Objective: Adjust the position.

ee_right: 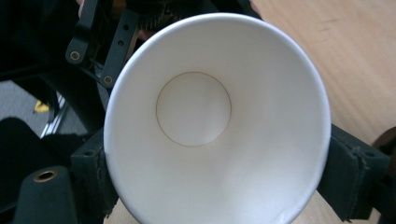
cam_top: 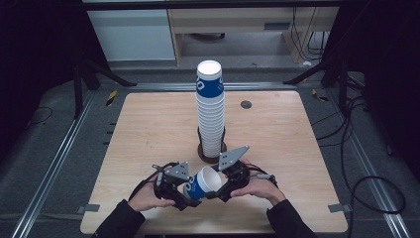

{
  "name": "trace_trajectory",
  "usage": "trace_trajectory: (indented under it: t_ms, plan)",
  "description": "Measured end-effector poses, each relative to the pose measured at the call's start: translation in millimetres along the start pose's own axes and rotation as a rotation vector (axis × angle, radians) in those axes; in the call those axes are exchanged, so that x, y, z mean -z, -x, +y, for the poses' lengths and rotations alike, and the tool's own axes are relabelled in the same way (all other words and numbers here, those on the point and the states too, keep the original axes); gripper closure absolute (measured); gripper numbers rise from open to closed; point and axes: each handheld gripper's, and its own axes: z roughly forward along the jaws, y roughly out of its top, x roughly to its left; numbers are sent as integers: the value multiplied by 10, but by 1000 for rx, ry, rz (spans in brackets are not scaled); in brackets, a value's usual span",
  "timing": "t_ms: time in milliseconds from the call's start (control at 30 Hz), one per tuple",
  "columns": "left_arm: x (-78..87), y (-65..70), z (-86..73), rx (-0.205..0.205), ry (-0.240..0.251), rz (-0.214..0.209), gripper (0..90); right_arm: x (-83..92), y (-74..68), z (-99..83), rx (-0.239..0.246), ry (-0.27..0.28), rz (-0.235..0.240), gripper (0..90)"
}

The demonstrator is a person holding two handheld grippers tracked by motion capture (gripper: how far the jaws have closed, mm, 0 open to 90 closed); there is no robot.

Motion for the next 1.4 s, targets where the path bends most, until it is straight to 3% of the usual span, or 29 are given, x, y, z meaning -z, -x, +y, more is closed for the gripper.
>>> trace_trajectory:
  t_ms: [167,333,467,533,567,600,700,867,1067,1267,1400]
  plan:
    - [-46,5,-12,-3,-26,-5,263,-88,-28,-6,20,-48,11,153]
    - [-6,-12,-15,5,9,4,268,-78,-17,1,18,-24,-2,133]
    - [75,-49,-30,32,64,23,268,-8,6,20,4,40,-34,93]
    - [121,-71,-44,48,109,44,268,60,24,30,-13,88,-49,91]
    - [121,-71,-44,48,109,44,268,96,37,34,-22,117,-56,89]
    - [174,-93,-57,59,150,60,268,131,49,38,-35,145,-63,89]
    - [237,-99,-63,74,206,88,267,212,81,42,-65,212,-80,89]
    - [266,-54,-34,82,284,114,267,229,96,42,-97,263,-70,99]
    - [204,26,23,68,297,137,266,128,61,64,-113,289,-24,113]
    - [128,60,43,64,278,131,265,50,47,60,-127,301,9,181]
    - [135,51,40,65,288,134,261,56,49,56,-123,304,7,196]
